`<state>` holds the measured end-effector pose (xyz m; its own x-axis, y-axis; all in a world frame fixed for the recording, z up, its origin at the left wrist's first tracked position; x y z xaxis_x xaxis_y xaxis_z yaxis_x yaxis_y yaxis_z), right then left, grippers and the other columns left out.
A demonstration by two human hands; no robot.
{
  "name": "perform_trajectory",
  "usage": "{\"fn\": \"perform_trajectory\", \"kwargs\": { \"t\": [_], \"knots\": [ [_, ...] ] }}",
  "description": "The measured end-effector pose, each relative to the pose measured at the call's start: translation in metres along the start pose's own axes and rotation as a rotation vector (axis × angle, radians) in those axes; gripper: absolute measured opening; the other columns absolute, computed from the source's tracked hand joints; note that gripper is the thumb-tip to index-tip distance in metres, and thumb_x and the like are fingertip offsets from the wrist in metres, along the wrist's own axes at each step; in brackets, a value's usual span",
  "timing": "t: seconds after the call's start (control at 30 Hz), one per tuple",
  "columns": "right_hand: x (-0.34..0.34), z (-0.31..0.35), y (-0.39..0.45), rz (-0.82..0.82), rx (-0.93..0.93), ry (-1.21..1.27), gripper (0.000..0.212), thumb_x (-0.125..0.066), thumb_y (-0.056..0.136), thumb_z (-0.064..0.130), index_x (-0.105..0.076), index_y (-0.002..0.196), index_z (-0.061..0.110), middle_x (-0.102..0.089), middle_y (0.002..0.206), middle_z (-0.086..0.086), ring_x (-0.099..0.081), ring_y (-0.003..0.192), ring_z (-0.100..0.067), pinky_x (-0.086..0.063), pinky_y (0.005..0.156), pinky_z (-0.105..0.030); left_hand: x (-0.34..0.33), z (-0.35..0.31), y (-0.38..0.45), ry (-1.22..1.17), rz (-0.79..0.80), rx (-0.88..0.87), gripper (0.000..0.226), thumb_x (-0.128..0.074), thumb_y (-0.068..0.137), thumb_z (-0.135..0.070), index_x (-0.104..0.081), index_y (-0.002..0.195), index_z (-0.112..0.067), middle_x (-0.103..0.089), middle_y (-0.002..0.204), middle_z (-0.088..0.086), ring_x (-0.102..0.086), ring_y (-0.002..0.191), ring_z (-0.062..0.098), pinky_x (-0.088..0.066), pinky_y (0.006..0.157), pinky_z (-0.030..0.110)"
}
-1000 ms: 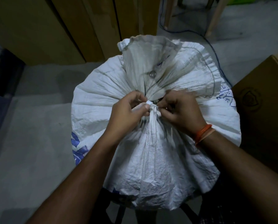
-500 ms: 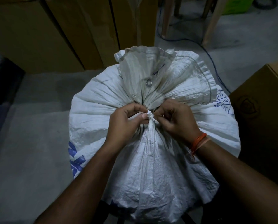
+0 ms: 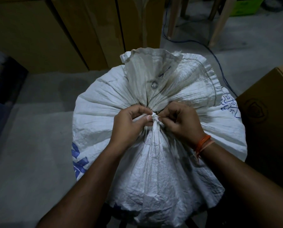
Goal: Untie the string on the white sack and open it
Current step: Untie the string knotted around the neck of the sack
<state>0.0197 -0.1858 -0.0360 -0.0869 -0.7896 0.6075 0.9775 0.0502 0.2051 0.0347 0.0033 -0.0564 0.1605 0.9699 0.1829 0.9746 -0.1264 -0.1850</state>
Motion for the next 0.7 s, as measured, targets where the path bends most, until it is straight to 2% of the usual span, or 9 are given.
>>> {"fn": "perform_trajectory", "kwargs": {
  "t": [0.13,0.23,0.3,0.37,0.43,0.47,0.7],
  "knots": [
    [-0.005,-0.001,0.002,-0.009,-0.023,0.023,0.009,-0.085,0.077,0.005,-0.077,0.074,0.008,-0.067,0.071,0.002,-0.060,0.065,-0.012,-0.040,0.060,-0.015,0.000,0.000,0.001,0.040,-0.004,0.001,0.007,-0.081,0.089,-0.008,-0.082,0.094,-0.013,-0.085,0.101,0.009,-0.082,0.100,0.030,-0.063,0.100,0.056],
    [-0.004,0.001,0.001,-0.006,-0.023,0.033,0.008,-0.086,0.079,0.011,-0.079,0.075,0.012,-0.072,0.071,0.000,-0.065,0.065,-0.016,-0.046,0.059,-0.024,0.000,-0.001,0.001,-0.012,-0.001,0.025,0.007,-0.081,0.090,-0.007,-0.082,0.095,-0.012,-0.084,0.104,0.013,-0.082,0.102,0.035,-0.064,0.098,0.051],
    [0.001,0.001,0.001,0.016,-0.016,0.037,0.007,-0.086,0.080,0.015,-0.079,0.078,0.014,-0.073,0.071,0.000,-0.067,0.064,-0.016,-0.049,0.058,-0.029,0.000,-0.004,0.000,-0.046,0.010,0.033,0.007,-0.080,0.090,-0.005,-0.081,0.095,-0.010,-0.084,0.106,0.015,-0.082,0.101,0.037,-0.066,0.091,0.042],
    [0.008,0.001,0.003,0.032,-0.001,0.021,0.008,-0.086,0.079,0.016,-0.079,0.078,0.013,-0.075,0.071,0.000,-0.070,0.066,-0.018,-0.054,0.059,-0.035,-0.002,-0.008,0.000,-0.078,0.022,0.043,0.008,-0.079,0.091,-0.003,-0.081,0.093,-0.011,-0.084,0.105,0.015,-0.084,0.093,0.030,-0.065,0.080,0.029],
    [0.014,0.000,0.004,0.044,0.014,0.015,0.009,-0.086,0.078,0.015,-0.078,0.076,0.012,-0.076,0.073,0.000,-0.072,0.070,-0.017,-0.057,0.063,-0.040,-0.003,-0.012,-0.001,-0.091,0.027,0.048,0.013,-0.079,0.091,-0.002,-0.080,0.090,-0.015,-0.085,0.101,0.012,-0.085,0.082,0.021,-0.057,0.065,0.013],
    [0.015,0.000,0.004,0.045,0.019,0.018,0.009,-0.086,0.078,0.013,-0.078,0.075,0.012,-0.077,0.073,0.000,-0.073,0.071,-0.017,-0.057,0.064,-0.041,-0.003,-0.014,-0.001,-0.087,0.028,0.048,0.014,-0.079,0.091,-0.002,-0.080,0.090,-0.016,-0.085,0.100,0.010,-0.085,0.080,0.019,-0.054,0.062,0.010],
    [0.007,-0.003,0.005,0.053,-0.037,0.098,0.004,-0.085,0.079,0.006,-0.081,0.079,0.006,-0.078,0.077,-0.007,-0.075,0.073,-0.023,-0.059,0.066,-0.045,-0.002,-0.016,-0.003,-0.078,0.018,0.052,0.011,-0.078,0.092,-0.002,-0.080,0.091,-0.013,-0.085,0.102,0.013,-0.085,0.084,0.025,-0.057,0.065,0.014]
  ]
}}
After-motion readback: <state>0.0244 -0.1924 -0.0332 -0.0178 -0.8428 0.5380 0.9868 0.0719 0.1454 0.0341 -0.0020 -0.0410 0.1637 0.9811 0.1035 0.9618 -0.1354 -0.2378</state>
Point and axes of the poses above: each hand's wrist, its own y-axis towards the middle knuckle, its own x-axis out of the back of the hand, z = x × y, the point moved 3 cm from there along y, towards the middle knuckle
